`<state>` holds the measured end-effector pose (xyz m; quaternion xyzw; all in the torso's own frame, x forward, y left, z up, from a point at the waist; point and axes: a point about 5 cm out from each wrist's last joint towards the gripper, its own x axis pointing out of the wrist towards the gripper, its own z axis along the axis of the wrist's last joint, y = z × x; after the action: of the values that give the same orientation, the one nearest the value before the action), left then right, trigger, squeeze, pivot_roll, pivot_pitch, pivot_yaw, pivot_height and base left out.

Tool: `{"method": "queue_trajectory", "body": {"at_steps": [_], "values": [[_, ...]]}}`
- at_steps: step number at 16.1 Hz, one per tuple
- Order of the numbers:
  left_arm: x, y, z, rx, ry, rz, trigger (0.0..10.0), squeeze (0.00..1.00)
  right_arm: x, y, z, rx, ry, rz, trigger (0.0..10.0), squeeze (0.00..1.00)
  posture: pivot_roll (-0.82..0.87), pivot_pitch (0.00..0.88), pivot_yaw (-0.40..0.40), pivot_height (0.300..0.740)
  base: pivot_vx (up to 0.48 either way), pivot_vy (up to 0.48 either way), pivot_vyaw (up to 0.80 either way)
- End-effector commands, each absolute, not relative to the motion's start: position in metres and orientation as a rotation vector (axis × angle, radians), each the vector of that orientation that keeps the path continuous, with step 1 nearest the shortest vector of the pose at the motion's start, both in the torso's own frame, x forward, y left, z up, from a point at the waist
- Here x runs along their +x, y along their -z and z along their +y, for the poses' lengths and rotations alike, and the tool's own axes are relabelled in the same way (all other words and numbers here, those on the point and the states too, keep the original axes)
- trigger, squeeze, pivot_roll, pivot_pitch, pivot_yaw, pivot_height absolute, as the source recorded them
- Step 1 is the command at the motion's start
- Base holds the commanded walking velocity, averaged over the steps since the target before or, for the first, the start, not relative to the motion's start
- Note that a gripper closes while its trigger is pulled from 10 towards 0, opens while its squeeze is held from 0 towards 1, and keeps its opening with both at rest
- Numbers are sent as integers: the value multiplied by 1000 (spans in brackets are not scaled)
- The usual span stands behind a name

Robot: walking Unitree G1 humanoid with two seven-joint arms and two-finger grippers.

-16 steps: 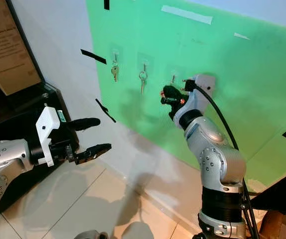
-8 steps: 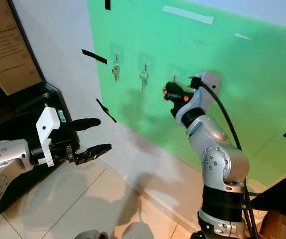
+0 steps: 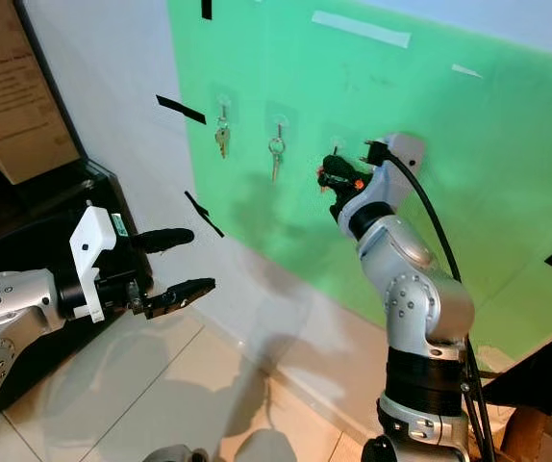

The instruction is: Hang keys on a hook

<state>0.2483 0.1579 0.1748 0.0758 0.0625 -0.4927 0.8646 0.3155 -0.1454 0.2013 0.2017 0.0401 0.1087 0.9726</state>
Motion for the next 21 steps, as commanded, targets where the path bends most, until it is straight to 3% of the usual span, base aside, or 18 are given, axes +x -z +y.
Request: {"method": "queue_trajectory", "body": {"at_steps": [1, 12, 13, 14, 21], "values": [[248, -178, 155, 166, 1046, 121, 10000, 0, 319, -198, -149, 387, -172, 107, 10000, 0, 68, 0, -31, 740, 0, 0, 0], [250, -177, 155, 171, 1046, 121, 10000, 0, 317, -183, -153, 332, -113, 159, 10000, 0, 65, 0, -31, 740, 0, 0, 0], [250, -177, 155, 171, 1046, 120, 10000, 0, 317, -183, -152, 338, -118, 152, 10000, 400, 65, 0, -31, 740, 0, 0, 0], [250, -178, 154, 171, 1045, 118, 10000, 0, 317, -184, -152, 350, -125, 142, 10000, 1000, 65, 0, -29, 740, 0, 0, 0], [251, -178, 154, 158, 1030, 106, 10000, 0, 303, -188, -156, 324, -209, 76, 10000, 1000, 61, 0, -33, 740, 0, 0, 0]]}}
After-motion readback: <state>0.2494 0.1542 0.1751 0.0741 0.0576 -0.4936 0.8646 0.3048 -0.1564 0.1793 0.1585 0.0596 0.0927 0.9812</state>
